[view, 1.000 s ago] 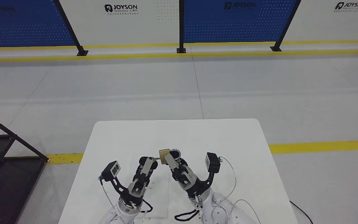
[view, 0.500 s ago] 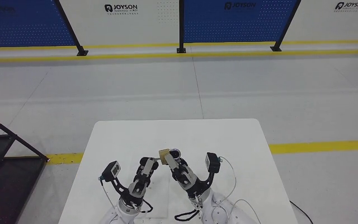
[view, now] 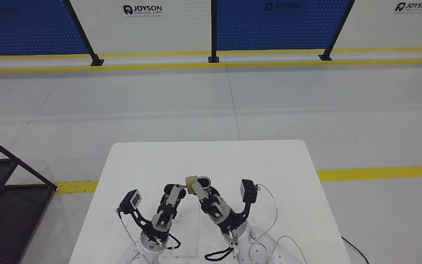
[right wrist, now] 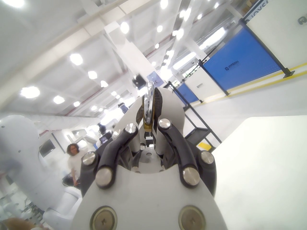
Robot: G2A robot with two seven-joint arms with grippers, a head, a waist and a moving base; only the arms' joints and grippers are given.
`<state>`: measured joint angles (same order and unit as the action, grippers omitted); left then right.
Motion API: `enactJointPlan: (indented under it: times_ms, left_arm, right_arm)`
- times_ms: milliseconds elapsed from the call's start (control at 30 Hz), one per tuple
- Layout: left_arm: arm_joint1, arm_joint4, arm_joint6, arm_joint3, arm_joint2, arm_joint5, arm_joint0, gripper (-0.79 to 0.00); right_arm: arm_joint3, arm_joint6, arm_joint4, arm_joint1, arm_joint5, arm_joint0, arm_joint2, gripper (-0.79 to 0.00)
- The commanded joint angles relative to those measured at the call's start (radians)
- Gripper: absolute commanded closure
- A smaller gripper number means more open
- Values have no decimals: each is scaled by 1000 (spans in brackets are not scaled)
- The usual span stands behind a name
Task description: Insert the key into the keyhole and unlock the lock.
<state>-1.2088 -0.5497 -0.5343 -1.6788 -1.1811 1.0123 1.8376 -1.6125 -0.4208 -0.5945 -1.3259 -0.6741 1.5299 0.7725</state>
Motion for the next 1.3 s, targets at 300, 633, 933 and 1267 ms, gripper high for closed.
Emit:
enactJointPlan:
  times_ms: [300, 633, 933, 1267]
  left_arm:
    - [-7, -8, 17, 2, -10, 0, -1, -376]
    - [-14, -20, 23, 1, -16, 0, 1, -533]
    - [-2, -92, 16, -18, -64, 0, 17, -360]
    - [56, -119, 64, -38, -59, 0, 29, -354]
  right_arm:
    - [-1, 14, -5, -6, 2, 5, 8, 0]
    - [-4, 17, -7, -10, -6, 12, 21, 0]
    - [-28, 81, 31, 2, -50, 30, 70, 0]
    - [-92, 218, 61, 30, -65, 77, 147, 0]
